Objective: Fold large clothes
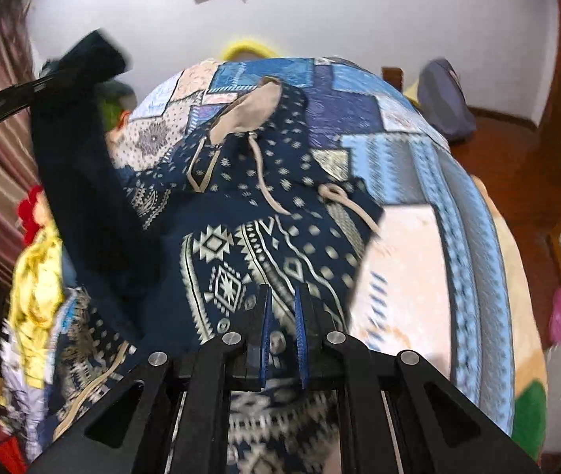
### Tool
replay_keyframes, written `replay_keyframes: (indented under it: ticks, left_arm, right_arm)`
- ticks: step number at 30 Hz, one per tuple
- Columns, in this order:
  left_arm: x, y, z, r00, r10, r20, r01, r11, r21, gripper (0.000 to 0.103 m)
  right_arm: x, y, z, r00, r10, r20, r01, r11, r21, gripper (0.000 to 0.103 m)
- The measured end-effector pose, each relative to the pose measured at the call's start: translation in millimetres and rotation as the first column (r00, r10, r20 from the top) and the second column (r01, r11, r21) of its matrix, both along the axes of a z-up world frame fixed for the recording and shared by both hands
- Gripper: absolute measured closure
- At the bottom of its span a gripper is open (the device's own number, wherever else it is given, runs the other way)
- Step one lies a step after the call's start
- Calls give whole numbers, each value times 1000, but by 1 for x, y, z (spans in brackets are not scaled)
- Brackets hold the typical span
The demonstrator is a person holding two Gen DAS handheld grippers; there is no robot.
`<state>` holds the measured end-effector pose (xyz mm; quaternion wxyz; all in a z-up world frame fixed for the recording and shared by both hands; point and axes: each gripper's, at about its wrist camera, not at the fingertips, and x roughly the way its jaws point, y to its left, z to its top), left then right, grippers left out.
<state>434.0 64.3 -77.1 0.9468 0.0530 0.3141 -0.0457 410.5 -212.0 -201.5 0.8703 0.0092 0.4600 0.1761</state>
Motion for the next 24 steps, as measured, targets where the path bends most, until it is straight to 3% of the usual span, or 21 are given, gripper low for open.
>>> replay_keyframes:
  ticks: [3,8,14,17,21,24]
  left_arm:
    - [-12,43,-31,998,51,-41,-52,998,-23,94]
    - [-34,89,-107,969,94,-230,-123,986,-115,94]
    - [-72,102,-176,928,90,-363,-160,973,-169,93]
    - [-92,106,-196,908,101,-406,-177,972,-153,91]
    - [-112,111,-214,884,142,-445,-205,974,-97,71]
    - [-124,117,-220,866,173,-468,-231,970,-69,69]
  right_arm:
    - [13,24,-16,999,18,-28,-20,997,-73,96]
    - [22,44,-58,994,25,-103,-45,979,-201,96]
    - [22,39,-60,995,13,-101,-33,980,-198,96]
    - [21,36,-60,995,3,-104,-23,980,-197,96]
    - [17,35,-58,995,-11,-96,-10,975,-222,96]
    - [14,34,-57,996,-13,-89,-9,970,-243,96]
